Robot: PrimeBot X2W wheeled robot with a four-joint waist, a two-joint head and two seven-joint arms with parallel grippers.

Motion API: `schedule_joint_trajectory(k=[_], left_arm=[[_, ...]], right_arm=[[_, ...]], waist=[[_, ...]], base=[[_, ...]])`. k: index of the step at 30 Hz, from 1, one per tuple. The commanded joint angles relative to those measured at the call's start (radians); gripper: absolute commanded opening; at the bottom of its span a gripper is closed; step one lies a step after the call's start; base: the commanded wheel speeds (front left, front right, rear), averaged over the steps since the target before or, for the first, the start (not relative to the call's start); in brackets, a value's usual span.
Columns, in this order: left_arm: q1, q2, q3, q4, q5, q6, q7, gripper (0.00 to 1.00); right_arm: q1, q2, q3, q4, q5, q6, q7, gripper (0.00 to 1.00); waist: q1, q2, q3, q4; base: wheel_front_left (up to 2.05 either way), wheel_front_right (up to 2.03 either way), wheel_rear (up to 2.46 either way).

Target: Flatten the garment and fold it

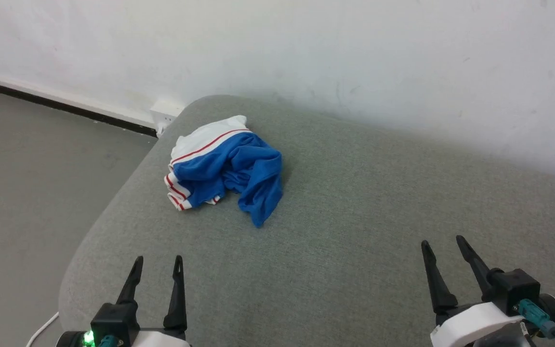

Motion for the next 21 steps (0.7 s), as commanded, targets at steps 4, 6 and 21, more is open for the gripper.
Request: schedule_joint_trajectory(k=[4, 6, 21], left_arm=[[0.016, -0.004, -0.003, 0.009, -0.016, 0.004, -0.017, 1.00], [0.018, -0.004, -0.004, 0.011, -0.018, 0.005, -0.021, 1.00], [0.033, -0.004, -0.013, 0.016, -0.032, 0.009, -0.053, 1.00]], right_arm=[[0.011, 0.002, -0.001, 0.011, 0.007, -0.001, -0.017, 1.00], [0.012, 0.003, -0.002, 0.013, 0.007, -0.001, -0.021, 1.00], [0.016, 0.003, -0.002, 0.034, 0.011, -0.001, -0.053, 1.00]], waist=[[0.0001, -0.0001, -0.002, 0.022], [0.0001, -0.0001, -0.003, 0.029], [0.0001, -0.0001, -0.003, 0.084]], base=[[0.00, 0.00, 0.00], [0.00, 0.00, 0.00], [0.00, 0.00, 0.00]])
